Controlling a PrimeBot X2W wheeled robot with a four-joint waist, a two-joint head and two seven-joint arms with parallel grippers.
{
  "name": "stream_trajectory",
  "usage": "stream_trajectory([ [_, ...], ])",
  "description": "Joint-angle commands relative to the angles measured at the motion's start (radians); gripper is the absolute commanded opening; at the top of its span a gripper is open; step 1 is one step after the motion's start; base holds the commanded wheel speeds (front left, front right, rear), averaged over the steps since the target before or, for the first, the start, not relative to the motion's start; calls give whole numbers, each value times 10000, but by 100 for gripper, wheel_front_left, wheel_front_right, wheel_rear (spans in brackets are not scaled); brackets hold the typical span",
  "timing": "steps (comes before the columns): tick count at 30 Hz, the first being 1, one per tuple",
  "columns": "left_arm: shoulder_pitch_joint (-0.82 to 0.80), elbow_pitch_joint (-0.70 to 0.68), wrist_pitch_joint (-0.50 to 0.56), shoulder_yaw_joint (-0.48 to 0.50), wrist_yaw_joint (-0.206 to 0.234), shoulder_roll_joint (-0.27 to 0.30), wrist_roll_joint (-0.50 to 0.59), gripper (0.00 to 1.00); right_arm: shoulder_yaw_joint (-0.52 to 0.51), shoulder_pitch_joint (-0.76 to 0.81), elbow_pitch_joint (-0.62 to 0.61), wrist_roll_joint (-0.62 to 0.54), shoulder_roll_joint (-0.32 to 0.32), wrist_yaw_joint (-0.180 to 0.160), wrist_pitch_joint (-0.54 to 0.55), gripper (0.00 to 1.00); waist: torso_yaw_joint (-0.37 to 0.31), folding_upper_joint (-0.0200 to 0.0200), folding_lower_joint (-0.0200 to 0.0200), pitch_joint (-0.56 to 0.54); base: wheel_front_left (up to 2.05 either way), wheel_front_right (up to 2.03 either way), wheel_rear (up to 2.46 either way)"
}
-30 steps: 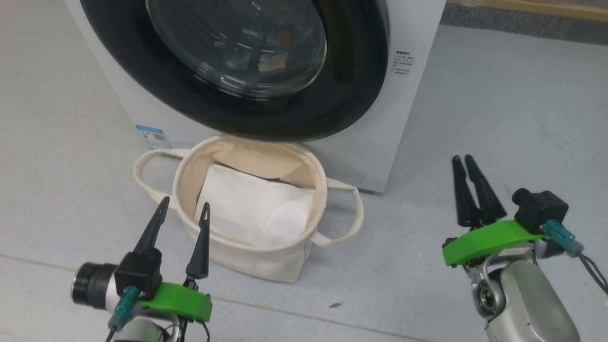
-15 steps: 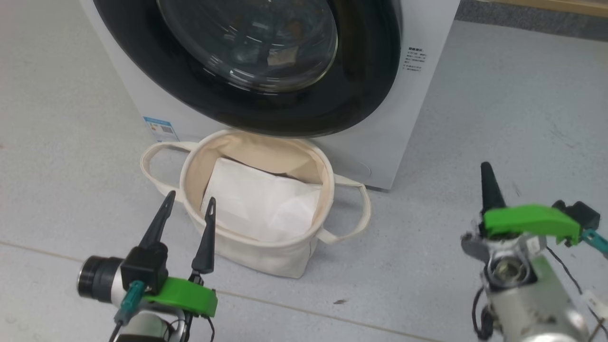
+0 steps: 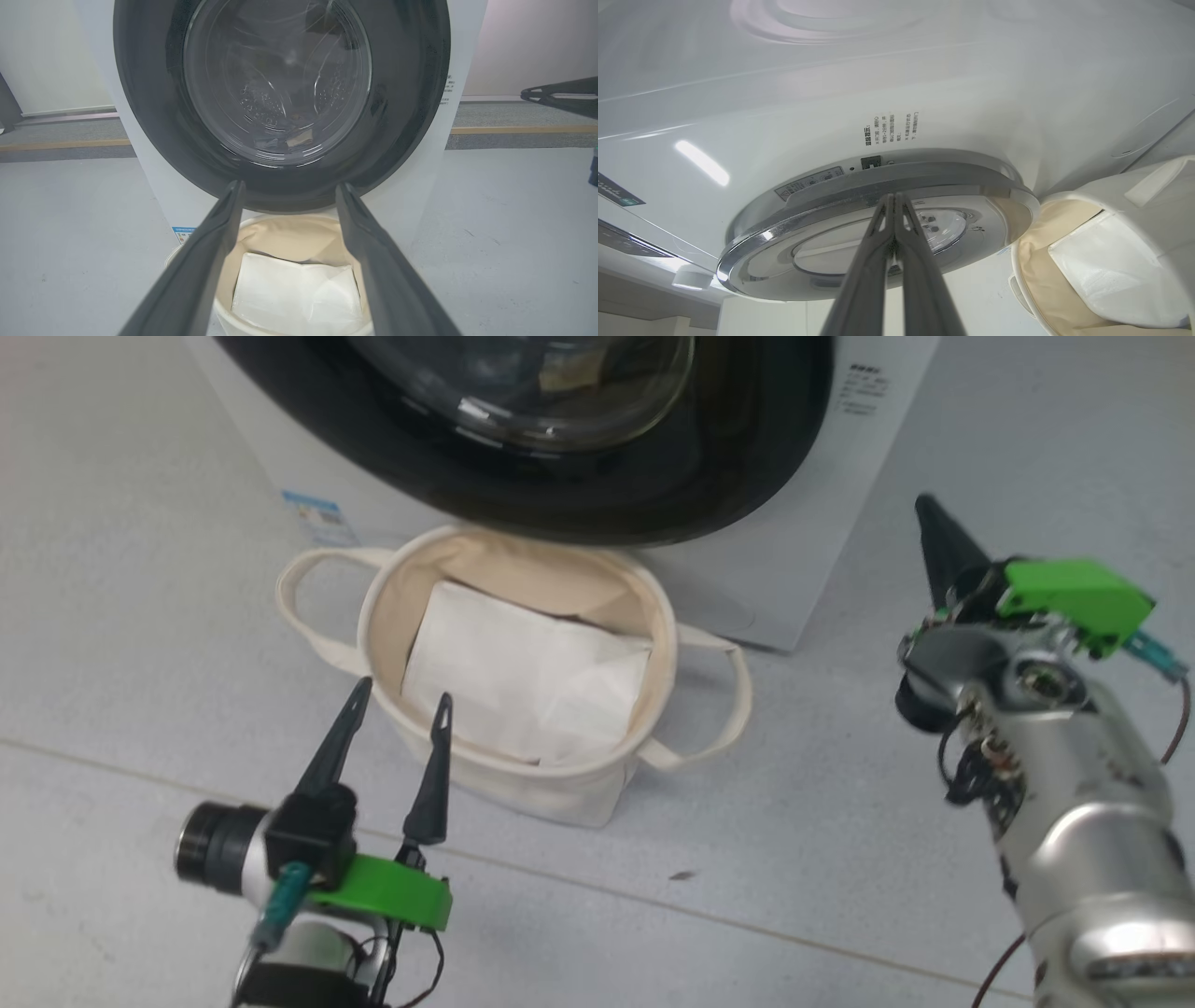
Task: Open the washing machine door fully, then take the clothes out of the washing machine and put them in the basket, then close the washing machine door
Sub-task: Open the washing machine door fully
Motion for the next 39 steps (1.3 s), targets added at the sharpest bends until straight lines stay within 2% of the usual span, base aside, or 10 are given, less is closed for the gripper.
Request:
stream_trajectory([
  [1,-458,-341,-120,220,103,211,356,100,45,-626,-258,155,-21,4,179,0,171,0,0,269,0,0,0],
  [6,-882,-415,-120,27,149,34,549,100,-91,-1434,-50,387,-267,4,535,0,415,0,0,855,0,0,0],
  [14,-1277,-393,-120,-19,50,-133,475,100,-90,-2321,239,825,-218,4,1359,0,590,0,0,1638,0,0,0],
  [32,-1755,-471,-120,6,-131,-272,483,100,20,-3634,708,809,-511,4,1667,0,1020,0,0,2649,0,0,0],
  [39,-1850,-495,-120,20,-162,-365,453,100,448,-3944,1331,773,-410,4,2623,0,1090,0,0,2809,0,0,0],
])
